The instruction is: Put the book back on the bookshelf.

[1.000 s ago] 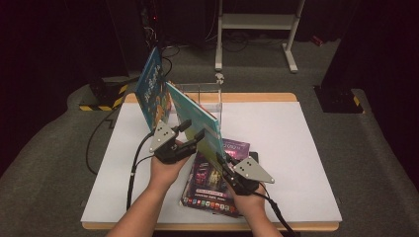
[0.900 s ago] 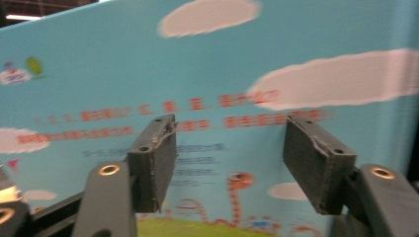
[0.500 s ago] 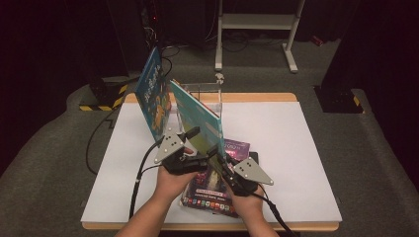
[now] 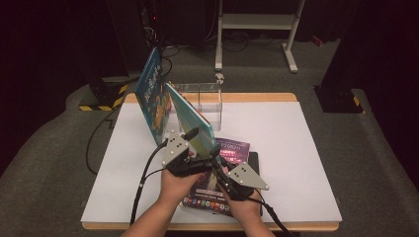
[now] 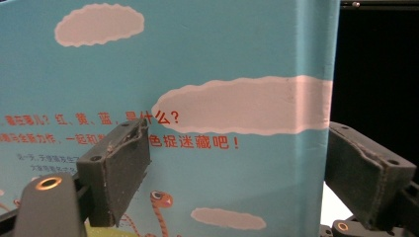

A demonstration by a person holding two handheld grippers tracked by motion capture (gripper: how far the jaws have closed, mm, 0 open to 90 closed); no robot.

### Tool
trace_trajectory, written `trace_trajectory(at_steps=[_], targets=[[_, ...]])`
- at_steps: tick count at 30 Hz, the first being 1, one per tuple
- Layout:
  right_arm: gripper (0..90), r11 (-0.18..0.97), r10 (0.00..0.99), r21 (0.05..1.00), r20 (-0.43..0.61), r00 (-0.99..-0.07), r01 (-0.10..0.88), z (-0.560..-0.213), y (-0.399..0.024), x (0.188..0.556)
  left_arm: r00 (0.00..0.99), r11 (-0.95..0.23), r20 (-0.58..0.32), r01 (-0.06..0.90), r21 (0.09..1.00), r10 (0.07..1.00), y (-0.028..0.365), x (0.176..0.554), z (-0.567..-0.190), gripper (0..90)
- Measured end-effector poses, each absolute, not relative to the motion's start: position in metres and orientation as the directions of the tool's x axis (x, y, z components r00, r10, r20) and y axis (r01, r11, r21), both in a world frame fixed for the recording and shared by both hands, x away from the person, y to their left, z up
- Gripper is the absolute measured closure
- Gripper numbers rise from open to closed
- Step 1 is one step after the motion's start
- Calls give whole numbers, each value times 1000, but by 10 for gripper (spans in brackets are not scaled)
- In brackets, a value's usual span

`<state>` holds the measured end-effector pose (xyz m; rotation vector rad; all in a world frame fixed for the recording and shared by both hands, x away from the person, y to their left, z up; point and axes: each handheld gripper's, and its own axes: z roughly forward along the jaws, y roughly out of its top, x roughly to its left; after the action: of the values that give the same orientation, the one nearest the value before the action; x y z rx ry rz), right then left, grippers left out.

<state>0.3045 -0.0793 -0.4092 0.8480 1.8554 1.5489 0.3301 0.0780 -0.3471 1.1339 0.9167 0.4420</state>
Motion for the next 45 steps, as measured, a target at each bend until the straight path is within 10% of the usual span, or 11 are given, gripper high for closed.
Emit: trace_trajectory(at_steps=[45], targets=[[593, 185, 599, 977, -24, -800, 109, -419, -13, 283, 547, 362, -355, 100, 927, 758, 148, 300, -360, 264]])
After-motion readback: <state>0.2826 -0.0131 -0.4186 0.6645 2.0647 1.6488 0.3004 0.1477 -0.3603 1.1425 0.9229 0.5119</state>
